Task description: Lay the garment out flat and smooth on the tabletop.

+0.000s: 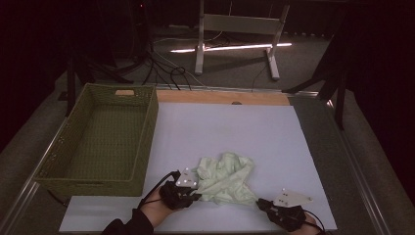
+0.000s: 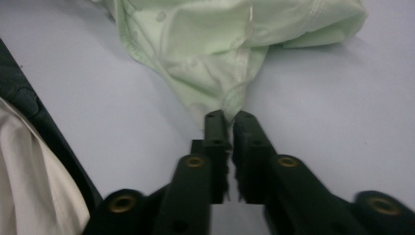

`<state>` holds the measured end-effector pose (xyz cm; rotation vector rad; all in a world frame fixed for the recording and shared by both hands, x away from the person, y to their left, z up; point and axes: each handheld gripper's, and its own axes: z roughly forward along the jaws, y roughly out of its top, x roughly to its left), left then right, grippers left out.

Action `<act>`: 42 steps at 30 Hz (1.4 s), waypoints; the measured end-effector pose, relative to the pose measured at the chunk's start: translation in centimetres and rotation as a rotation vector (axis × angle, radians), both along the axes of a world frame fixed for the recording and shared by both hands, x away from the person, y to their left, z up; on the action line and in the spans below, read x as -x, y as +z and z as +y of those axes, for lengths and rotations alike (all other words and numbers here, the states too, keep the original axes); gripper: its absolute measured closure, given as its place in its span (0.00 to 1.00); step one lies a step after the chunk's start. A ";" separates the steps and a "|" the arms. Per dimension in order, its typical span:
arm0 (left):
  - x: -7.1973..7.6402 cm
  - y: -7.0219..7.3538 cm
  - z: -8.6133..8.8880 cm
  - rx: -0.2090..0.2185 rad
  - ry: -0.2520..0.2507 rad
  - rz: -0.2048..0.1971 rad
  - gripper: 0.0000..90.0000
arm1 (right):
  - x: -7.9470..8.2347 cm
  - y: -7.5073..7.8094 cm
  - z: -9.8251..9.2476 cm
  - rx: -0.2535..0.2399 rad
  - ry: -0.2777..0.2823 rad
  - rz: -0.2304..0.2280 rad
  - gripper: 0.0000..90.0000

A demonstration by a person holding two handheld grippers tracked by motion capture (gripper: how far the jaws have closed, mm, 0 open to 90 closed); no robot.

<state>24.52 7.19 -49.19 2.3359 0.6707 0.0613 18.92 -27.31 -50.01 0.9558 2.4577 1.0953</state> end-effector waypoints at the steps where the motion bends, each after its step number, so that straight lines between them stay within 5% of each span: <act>1: 0.0 0.0 0.0 0.004 0.003 -0.002 0.78 | 0.1 0.0 -0.2 -0.012 0.000 0.007 0.81; 5: 0.2 0.5 0.1 0.002 0.023 -0.031 0.53 | 0.1 0.4 -0.7 -0.043 -0.013 -0.017 0.67; 14: 0.1 2.2 0.8 0.065 0.013 -0.051 0.21 | -0.9 1.9 -1.0 -0.093 -0.020 -0.097 0.26; 20: -0.4 3.2 1.1 0.093 0.025 -0.066 0.07 | -2.4 2.5 -0.3 -0.134 0.003 -0.095 0.16; 29: -1.7 4.7 1.1 0.115 0.012 -0.137 0.09 | -4.8 3.4 0.5 -0.172 0.009 -0.154 0.15; 42: -4.3 5.6 -0.8 0.165 -0.033 -0.245 0.11 | -8.5 4.8 1.7 -0.136 0.010 -0.190 0.17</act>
